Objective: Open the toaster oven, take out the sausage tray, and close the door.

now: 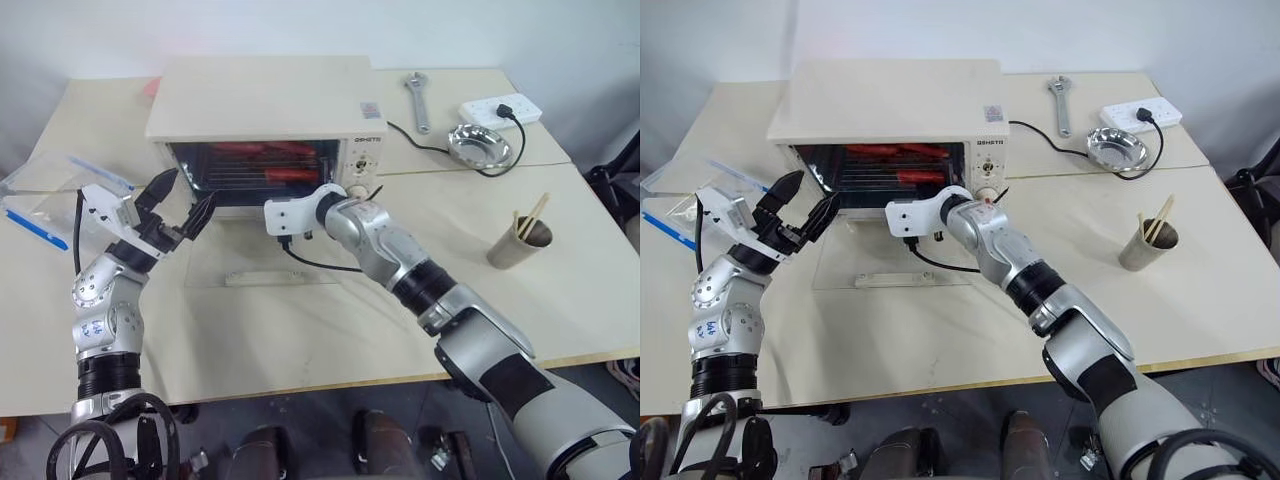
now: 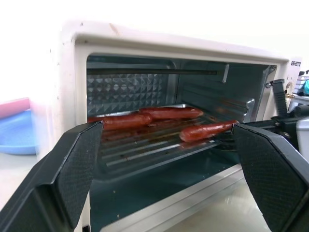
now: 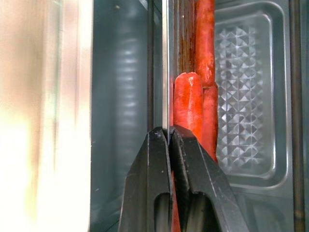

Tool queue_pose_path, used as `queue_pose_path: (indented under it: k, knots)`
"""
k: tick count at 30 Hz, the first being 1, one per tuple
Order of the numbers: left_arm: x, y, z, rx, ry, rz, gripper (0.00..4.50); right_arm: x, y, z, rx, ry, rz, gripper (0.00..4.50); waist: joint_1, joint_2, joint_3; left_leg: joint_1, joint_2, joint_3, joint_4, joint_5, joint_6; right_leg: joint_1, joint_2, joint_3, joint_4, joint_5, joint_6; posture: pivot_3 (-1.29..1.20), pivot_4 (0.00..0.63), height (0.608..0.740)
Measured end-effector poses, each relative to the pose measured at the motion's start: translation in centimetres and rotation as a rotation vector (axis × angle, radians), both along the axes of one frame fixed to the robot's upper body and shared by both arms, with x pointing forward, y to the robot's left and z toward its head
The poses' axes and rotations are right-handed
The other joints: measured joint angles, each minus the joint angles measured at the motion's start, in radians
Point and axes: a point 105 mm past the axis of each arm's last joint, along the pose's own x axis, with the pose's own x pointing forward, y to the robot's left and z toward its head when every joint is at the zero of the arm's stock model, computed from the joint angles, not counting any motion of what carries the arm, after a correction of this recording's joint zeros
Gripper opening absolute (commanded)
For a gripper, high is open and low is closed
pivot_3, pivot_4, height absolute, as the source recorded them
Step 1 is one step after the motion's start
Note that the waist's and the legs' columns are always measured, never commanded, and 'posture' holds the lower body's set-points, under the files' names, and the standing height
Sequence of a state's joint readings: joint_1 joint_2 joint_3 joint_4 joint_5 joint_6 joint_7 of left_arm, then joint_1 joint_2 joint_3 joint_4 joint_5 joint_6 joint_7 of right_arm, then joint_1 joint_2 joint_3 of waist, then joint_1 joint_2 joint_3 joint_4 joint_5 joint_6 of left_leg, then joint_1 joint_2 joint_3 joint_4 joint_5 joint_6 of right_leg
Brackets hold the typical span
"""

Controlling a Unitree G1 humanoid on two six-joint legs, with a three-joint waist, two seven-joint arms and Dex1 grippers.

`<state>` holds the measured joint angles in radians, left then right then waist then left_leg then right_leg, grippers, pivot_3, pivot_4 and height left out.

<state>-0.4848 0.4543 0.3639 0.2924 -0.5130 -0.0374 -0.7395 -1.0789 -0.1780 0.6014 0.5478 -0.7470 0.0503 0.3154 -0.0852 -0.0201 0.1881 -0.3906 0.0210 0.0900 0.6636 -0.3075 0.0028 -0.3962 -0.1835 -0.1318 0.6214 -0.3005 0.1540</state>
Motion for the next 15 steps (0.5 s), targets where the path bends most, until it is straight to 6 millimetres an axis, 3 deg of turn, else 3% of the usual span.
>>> queue_pose_path:
  k: [15]
  knots:
    - [0.4,0.3,0.2,0.019,-0.009,-0.015,4.5,-4.2,-1.6,-1.3,-0.019,-0.021,0.077,0.03,0.011,0.0,0.0,-0.001,-0.001,0.0,0.0,0.0,0.0,0.0,0.0,0.0,0.0,0.0,0.0,0.0,0.15,0.74]
